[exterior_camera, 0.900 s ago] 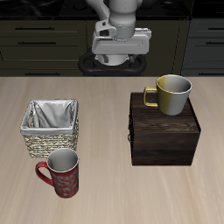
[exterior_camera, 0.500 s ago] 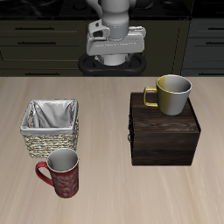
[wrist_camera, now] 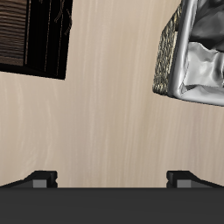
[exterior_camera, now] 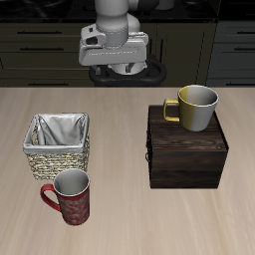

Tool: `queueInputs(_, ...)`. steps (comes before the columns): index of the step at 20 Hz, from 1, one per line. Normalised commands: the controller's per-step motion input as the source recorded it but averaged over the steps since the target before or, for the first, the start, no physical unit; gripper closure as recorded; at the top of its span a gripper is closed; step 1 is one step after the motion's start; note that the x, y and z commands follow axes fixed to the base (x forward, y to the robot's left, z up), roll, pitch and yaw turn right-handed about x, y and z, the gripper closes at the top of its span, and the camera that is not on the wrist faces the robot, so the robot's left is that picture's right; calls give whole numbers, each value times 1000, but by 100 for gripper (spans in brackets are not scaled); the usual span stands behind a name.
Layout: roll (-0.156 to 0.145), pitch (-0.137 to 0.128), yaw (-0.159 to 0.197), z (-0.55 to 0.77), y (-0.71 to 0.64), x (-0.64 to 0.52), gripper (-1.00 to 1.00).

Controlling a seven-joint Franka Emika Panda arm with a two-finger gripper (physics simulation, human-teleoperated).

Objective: Place the red mug in the basket

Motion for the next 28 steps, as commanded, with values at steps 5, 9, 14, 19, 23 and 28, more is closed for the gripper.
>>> queueInputs(5,-5,12,-22,55,-205,160,-100)
queueInputs(9,-16,15,-34,124,-161,306,-100)
queueInputs(14,-10,23,-15,90,-74,317,-100)
queueInputs(19,-9,25,2,47,-124,385,-100)
queueInputs(23,0,22,8,-33,-83,267,-100)
queueInputs(28,5,19,29,-27,-271,409,-100)
